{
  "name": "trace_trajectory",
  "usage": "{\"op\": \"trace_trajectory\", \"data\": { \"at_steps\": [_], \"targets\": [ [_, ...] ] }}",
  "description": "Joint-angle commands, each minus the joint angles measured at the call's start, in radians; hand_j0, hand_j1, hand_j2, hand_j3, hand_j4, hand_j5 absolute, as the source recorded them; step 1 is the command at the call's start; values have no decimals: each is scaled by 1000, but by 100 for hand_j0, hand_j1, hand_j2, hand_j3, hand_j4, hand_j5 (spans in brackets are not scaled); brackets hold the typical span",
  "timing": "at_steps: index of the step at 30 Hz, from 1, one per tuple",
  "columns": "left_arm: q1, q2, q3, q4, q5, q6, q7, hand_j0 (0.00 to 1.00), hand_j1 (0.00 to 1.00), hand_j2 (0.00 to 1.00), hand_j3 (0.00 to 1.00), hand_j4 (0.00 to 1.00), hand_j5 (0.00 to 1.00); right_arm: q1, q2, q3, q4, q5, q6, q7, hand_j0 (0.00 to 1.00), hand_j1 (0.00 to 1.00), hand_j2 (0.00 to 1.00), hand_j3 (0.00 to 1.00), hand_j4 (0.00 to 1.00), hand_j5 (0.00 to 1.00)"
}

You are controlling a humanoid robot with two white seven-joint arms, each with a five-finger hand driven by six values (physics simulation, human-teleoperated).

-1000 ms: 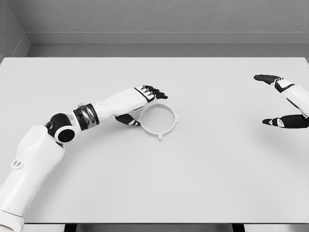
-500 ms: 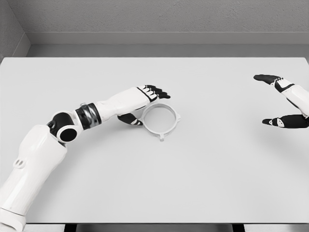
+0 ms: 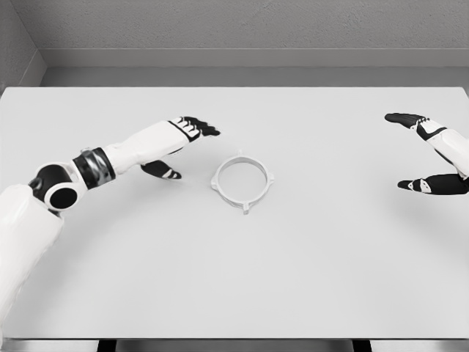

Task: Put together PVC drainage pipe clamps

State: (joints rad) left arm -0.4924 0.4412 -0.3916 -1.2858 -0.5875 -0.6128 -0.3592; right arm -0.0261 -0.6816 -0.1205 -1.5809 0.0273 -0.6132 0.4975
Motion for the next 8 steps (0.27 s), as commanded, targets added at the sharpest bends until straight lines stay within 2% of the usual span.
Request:
{"op": "trace_trajectory", "data": {
  "at_steps": [1, 5, 8],
  "targets": [
    [0, 106, 63, 3, 51, 2, 2, 100, 100, 100, 100, 100, 100, 0, -1, 1, -1, -9, 2, -1, 100, 100, 100, 100, 100, 100],
    [21, 255, 89, 6, 71, 2, 2, 100, 100, 100, 100, 100, 100, 0, -1, 1, -1, -9, 2, -1, 100, 100, 100, 100, 100, 100],
    [74, 297, 122, 8, 159, 2, 2, 100, 100, 100, 100, 100, 100, 0, -1, -1, -1, -9, 2, -1, 100, 100, 100, 100, 100, 100]
  ]
}}
